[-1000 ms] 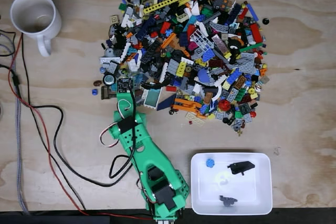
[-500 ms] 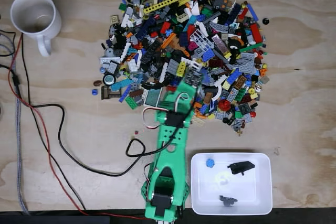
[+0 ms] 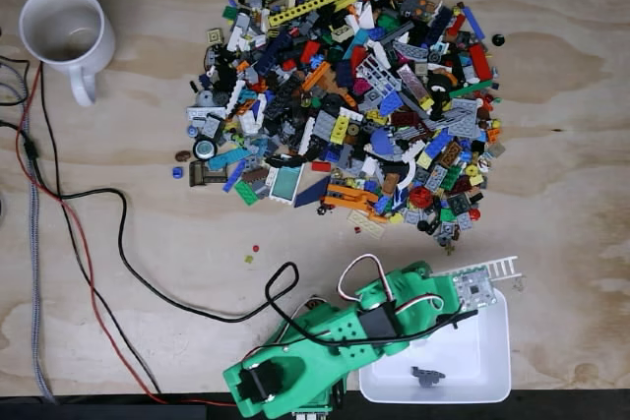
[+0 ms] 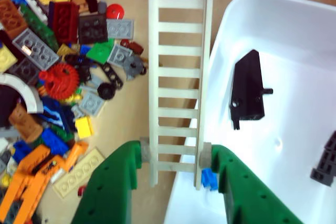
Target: Find the closest Lego and put it in the bin.
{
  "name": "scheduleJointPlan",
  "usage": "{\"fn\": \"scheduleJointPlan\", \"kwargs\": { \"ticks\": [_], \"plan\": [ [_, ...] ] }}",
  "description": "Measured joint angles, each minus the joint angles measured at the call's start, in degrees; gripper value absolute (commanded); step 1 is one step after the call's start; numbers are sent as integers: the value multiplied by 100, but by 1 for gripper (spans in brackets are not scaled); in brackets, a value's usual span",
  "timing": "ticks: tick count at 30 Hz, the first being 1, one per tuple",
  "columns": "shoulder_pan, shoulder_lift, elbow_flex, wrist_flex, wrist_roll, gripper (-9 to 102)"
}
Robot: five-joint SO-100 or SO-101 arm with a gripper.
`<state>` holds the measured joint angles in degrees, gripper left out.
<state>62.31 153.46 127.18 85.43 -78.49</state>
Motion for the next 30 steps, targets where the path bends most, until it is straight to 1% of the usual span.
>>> {"fn": "scheduleJointPlan", "kwargs": {
  "ticks": [5,7,9,12,16,18,20,25,28,29,30],
  "plan": [
    [589,1116,-123,1160,-642,0],
    [791,1371,-35,1406,-905,0],
    [1116,1529,202,1450,-1195,0],
    [1503,1556,554,1441,-1503,0],
    [1978,1468,888,1389,-1661,5],
    [2057,1433,940,1327,-1705,2],
    [2180,1433,949,1204,-1749,5],
    [2276,1433,949,659,-1644,5],
    [2276,1433,1046,492,-1644,5],
    [2276,1433,1063,457,-1644,1],
    [2276,1441,1090,422,-1644,0]
  ]
}}
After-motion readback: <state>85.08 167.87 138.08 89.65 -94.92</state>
